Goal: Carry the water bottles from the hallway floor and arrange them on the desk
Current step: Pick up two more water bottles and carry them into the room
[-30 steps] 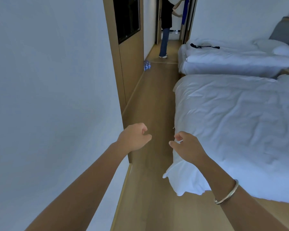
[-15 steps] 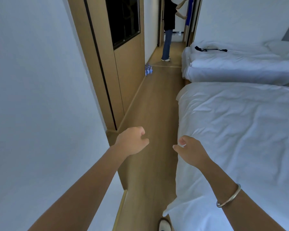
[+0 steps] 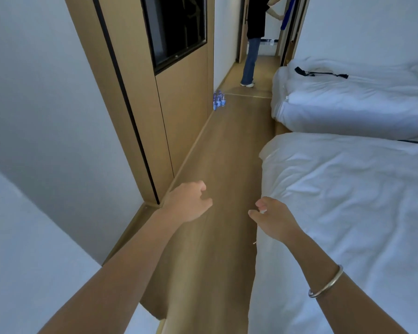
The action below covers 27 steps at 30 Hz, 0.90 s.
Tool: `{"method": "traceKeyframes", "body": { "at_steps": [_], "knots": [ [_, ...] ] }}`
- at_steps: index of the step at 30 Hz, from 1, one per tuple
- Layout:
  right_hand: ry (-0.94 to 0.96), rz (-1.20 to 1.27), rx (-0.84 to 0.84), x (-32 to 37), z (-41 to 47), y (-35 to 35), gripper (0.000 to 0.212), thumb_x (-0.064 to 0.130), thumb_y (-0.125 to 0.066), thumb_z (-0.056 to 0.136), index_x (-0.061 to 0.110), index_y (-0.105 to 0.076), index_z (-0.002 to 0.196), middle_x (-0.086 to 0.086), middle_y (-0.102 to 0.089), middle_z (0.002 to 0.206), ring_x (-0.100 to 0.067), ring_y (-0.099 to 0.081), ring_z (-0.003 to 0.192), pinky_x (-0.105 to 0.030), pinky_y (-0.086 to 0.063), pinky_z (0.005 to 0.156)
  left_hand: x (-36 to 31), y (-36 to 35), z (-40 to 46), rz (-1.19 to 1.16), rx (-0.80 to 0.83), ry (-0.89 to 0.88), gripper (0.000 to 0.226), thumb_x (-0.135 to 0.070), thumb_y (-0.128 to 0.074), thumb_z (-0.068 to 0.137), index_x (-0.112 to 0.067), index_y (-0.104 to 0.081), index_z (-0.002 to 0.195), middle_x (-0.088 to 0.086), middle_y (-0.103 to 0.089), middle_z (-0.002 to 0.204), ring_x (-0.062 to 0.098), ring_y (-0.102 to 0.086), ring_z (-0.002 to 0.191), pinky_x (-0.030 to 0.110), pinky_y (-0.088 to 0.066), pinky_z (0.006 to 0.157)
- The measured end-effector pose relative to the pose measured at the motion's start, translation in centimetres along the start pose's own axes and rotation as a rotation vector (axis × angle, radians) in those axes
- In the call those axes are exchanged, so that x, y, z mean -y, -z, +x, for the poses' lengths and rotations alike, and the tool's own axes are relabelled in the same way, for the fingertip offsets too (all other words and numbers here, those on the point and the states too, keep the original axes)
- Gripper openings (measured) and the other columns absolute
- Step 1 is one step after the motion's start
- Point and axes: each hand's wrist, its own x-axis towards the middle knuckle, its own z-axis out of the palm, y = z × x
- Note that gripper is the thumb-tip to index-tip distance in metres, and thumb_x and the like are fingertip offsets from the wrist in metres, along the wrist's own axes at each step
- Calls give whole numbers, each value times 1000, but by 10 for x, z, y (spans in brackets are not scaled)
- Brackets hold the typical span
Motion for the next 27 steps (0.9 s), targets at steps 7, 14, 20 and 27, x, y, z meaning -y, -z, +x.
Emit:
{"method": "traceKeyframes", "body": {
  "at_steps": [7, 14, 20, 27],
  "knots": [
    [18, 13, -2, 8, 115, 0, 39, 26, -56, 88, 15, -52, 125, -2, -57, 122, -17, -54, 108, -28, -43, 93, 17, 5, 111, -34, 19, 45, 44, -41, -49, 90, -22, -47, 130, -4, -58, 120, 15, -56, 104, 35, -47, 88],
    [-1, -25, 10, 36, 258, 7, 32, 21, -53, 89, 16, -54, 120, 3, -52, 103, -15, -51, 91, -25, -43, 81, 31, 30, 252, -88, 35, 73, 41, -35, -52, 91, -19, -50, 128, -2, -57, 125, 17, -55, 109, 30, -44, 89],
    [-3, -93, 13, 65, 363, 24, 27, 19, -53, 92, 5, -61, 113, -10, -63, 113, -20, -58, 97, -26, -45, 83, 38, 61, 372, -46, 83, 37, 41, -33, -51, 92, -14, -49, 129, 3, -55, 130, 19, -55, 112, 27, -40, 86],
    [-72, -11, 3, 67, 458, 35, 26, 19, -54, 88, 8, -59, 111, -6, -63, 108, -23, -59, 100, -34, -50, 87, 33, 63, 476, -7, 144, 46, 38, -34, -52, 91, -16, -51, 124, 2, -61, 121, 21, -57, 108, 30, -42, 89]
  ]
}}
